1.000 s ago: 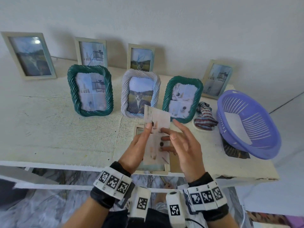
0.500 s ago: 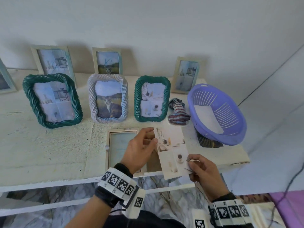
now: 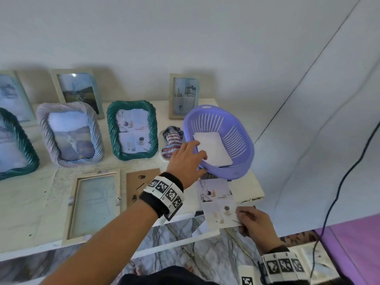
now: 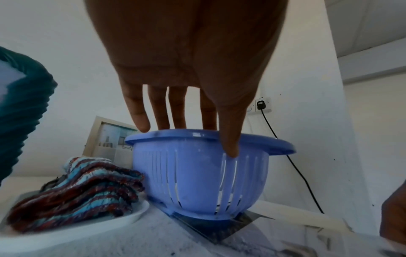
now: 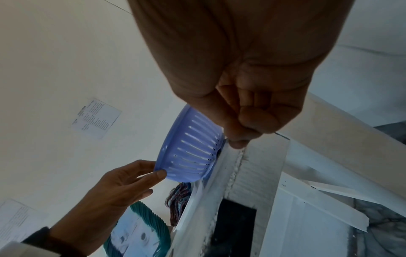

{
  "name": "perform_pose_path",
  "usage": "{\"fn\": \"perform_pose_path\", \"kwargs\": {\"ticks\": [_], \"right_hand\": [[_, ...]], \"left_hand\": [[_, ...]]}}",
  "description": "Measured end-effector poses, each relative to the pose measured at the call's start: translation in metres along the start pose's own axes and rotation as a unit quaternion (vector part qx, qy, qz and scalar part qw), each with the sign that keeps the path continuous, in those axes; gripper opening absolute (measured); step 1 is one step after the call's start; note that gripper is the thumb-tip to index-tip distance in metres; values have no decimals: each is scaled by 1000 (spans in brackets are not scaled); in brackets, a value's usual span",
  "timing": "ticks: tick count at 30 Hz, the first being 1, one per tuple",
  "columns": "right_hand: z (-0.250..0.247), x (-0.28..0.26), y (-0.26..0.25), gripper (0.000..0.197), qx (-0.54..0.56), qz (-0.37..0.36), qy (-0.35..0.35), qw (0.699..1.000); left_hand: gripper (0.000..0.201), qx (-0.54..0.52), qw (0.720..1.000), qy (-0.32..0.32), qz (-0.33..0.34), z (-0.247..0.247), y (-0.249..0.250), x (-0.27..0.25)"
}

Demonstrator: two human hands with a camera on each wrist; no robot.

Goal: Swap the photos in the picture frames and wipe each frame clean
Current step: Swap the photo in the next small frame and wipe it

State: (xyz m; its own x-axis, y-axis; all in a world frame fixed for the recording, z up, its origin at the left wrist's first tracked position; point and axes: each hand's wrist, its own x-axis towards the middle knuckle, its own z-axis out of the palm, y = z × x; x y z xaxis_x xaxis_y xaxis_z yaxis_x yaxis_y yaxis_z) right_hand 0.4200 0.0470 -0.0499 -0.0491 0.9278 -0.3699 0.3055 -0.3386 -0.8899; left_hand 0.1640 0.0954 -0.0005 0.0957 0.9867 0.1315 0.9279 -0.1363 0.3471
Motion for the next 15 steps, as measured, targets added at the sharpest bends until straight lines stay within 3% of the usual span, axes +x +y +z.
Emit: {"fn": "perform_pose_path", "kwargs": {"ticks": [7, 15], "right_hand": [[-16, 42, -24, 10, -39, -26, -10, 999], [3, 109, -58, 17, -299, -101, 11, 949]], "left_hand": [[27, -77, 995, 66, 12, -11, 1, 15], [29, -77, 995, 68, -7, -10, 2, 12]]}}
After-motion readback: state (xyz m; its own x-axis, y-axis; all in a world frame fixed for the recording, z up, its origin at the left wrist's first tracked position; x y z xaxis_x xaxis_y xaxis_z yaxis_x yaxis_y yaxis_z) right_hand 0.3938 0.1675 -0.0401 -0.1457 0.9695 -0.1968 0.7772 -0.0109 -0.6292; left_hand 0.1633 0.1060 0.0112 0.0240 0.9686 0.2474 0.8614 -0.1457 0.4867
